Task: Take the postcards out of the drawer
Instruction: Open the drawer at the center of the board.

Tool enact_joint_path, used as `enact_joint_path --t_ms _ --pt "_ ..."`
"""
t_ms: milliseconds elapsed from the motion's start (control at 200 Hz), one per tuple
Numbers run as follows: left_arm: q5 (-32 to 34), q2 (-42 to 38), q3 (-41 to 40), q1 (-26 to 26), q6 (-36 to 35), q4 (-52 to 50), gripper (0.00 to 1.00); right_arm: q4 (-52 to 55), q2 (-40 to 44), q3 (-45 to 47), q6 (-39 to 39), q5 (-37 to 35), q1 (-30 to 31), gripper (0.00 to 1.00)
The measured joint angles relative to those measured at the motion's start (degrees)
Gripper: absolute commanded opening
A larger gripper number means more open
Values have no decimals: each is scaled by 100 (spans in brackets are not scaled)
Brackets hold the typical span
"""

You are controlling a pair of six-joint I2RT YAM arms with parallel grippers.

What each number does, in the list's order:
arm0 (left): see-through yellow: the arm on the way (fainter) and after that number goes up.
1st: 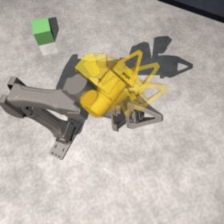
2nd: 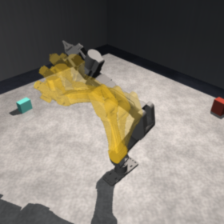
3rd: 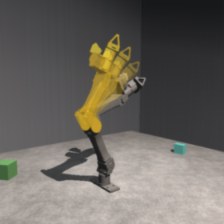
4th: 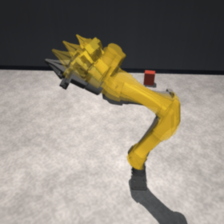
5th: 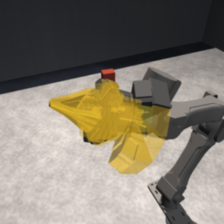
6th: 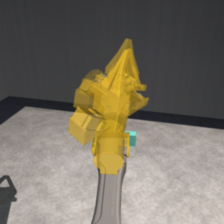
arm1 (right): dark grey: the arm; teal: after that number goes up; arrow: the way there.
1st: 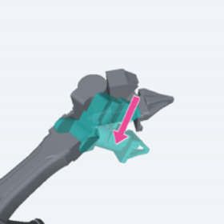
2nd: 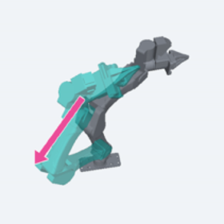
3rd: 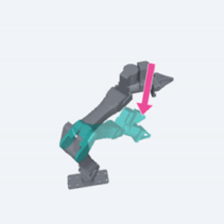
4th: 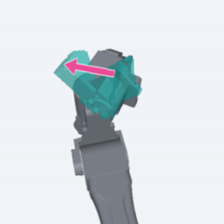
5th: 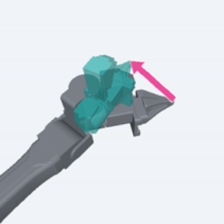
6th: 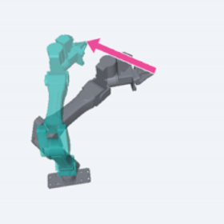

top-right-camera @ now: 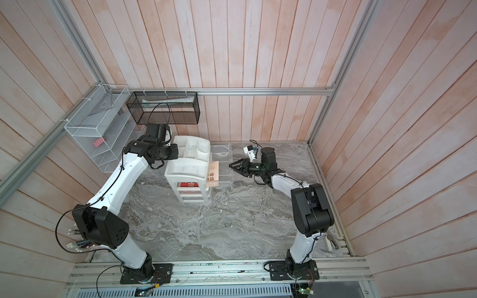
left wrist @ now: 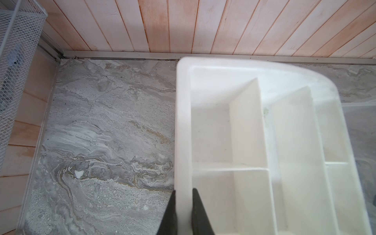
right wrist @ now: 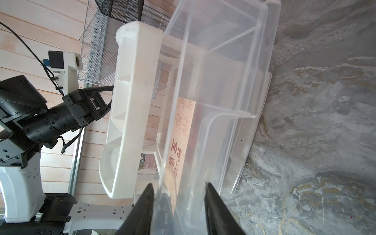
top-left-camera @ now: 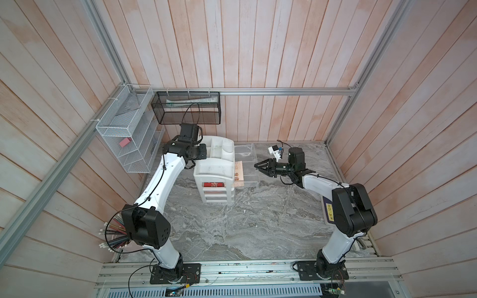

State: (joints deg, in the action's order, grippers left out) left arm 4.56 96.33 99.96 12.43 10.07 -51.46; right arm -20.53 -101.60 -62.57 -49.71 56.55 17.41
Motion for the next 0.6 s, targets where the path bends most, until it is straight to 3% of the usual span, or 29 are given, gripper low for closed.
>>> enact_joint_path --t_ms 600 --pt "15 -2 0 -15 0 2 0 -66 15 79 -35 -11 -125 41"
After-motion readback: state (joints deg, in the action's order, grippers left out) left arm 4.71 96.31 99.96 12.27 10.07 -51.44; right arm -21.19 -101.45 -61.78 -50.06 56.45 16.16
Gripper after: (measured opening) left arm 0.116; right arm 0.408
